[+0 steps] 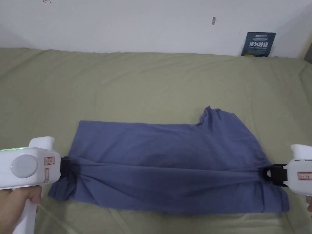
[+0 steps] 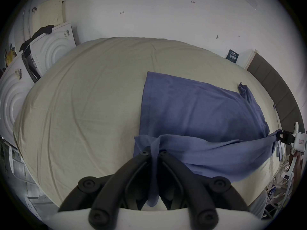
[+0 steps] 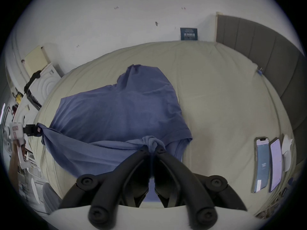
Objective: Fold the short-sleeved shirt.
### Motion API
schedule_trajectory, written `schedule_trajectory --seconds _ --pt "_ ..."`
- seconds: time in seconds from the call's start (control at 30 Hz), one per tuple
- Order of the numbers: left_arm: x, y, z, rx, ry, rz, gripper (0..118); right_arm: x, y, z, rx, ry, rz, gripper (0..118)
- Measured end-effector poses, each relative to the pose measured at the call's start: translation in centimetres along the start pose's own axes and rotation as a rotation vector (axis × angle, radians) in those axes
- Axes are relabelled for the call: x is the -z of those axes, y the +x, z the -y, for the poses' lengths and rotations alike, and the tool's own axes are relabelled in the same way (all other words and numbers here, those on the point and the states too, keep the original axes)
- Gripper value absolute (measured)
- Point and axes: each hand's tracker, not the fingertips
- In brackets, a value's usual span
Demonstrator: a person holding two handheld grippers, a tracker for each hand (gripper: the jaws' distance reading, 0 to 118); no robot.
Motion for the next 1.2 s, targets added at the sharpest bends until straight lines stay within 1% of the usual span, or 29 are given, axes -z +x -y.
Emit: schedule_trajectory --seconds 0.07,0.13,0.17,0.2,0.23,0.33,0.37,0.4,0.43,0.47,0.5,0.53,0.57,0.6,0.63,0.7,0.73,0.8,0.83,0.87,0.9,0.97,1.0,1.03,1.07,1.1,1.13,1.17,1.2 --pt "0.5 0.3 0.2 0.0 -0.009 -0.004 15 0.7 0.4 -0.1 0.031 -0.012 0.003 23" --pt "0.5 0.4 0.7 0.005 0.007 -0.013 34 0.9 0.4 0.6 0.054 0.017 0.038 43" --pt "0.5 0.3 0.8 0.012 0.007 -0.028 80 0.8 0.8 0.9 0.051 0.016 0.029 81" --pt "0.2 0.2 1.2 0.006 0.004 -0.037 118 0.6 0.9 1.2 0.061 0.018 0.031 118" --pt "-0.8 0.1 1.5 -0.001 0.051 -0.061 115 0.1 0.4 1.8 0.07 0.044 0.038 118" --pt "-2.7 -0.5 2.5 0.004 0.06 -0.05 115 -0.7 0.3 3.1 0.054 0.034 0.019 118" --pt "-3.3 -0.7 2.9 0.001 0.067 -0.048 115 -2.1 -1.0 3.9 0.044 0.041 0.023 118" --pt "-3.7 -0.7 3.5 0.002 0.067 -0.046 115 -2.5 -1.3 4.6 0.034 0.048 0.025 118" --pt "-4.2 -1.3 3.7 0.001 0.069 -0.052 113 -2.6 -1.5 5.1 0.029 0.049 0.025 118" --pt "-4.5 -1.5 4.3 0.004 0.066 -0.057 108 -2.7 -1.6 5.7 0.024 0.049 0.021 117" --pt "-4.7 -1.5 4.6 0.005 0.058 -0.054 80 -3.9 -2.2 6.4 0.021 0.055 0.011 93" --pt "-4.9 -1.5 5.1 0.006 0.041 -0.047 36 -4.1 -2.3 6.9 0.023 0.071 0.002 40" --pt "-4.6 -2.1 5.4 0.004 0.035 -0.044 0 -4.0 -2.6 7.2 0.017 0.065 0.012 0" --pt "-4.5 -2.1 5.8 0.003 0.028 -0.04 0 -4.1 -2.9 7.8 -0.004 0.11 0.054 0" --pt "-4.9 -1.3 5.0 0.006 0.036 -0.068 0 -4.5 -3.0 7.8 -0.006 0.076 0.035 0" --pt "-4.3 -2.1 5.2 -0.024 0.035 -0.046 0 -4.5 -3.2 7.9 0.007 0.053 0.013 0" --pt "-4.3 -2.0 5.0 -0.032 0.041 -0.039 19 -4.6 -3.3 8.0 0.006 0.054 0.012 0" --pt "-3.6 -1.5 4.1 -0.036 0.018 -0.04 118 -5.6 -3.0 8.3 0.003 0.053 0.018 0" --pt "-2.7 -1.9 4.7 -0.024 -0.019 -0.037 115 -5.6 -2.9 8.3 0.005 0.051 0.018 0" --pt "-2.1 -1.2 5.3 -0.019 0.004 -0.044 115 -5.7 -2.8 8.3 0.014 0.046 0.017 0" --pt "-1.1 -0.7 5.4 -0.008 -0.03 -0.089 115 -3.5 -0.1 8.7 0.109 0.055 0.075 0" --pt "0.2 -0.9 4.6 -0.008 -0.031 -0.083 114 -2.6 1.0 8.8 0.108 0.051 0.074 0" --pt "1.1 -0.5 4.6 -0.002 -0.058 -0.082 111 -2.3 1.5 8.8 0.105 0.046 0.082 0" --pt "1.7 -0.2 4.7 0.01 -0.075 -0.094 102 -3.6 -0.8 8.7 0.075 0.063 0.121 0" --pt "2.3 0.2 4.9 0.019 -0.086 -0.11 87 -3.9 -1.7 8.8 0.082 0.059 0.121 0" --pt "2.2 0.0 4.3 0.026 -0.101 -0.122 77 -3.9 -1.9 8.8 0.085 0.056 0.122 0" --pt "1.9 0.0 4.4 0.018 -0.098 -0.096 65 -4.0 -2.2 8.9 0.087 0.055 0.125 0" --pt "1.0 0.2 4.5 -0.014 -0.07 -0.021 43 -3.4 -0.3 8.7 0.125 0.042 0.109 0" --pt "0.5 0.7 4.5 0.006 -0.065 -0.048 6 -3.3 0.0 8.6 0.118 0.044 0.113 0"
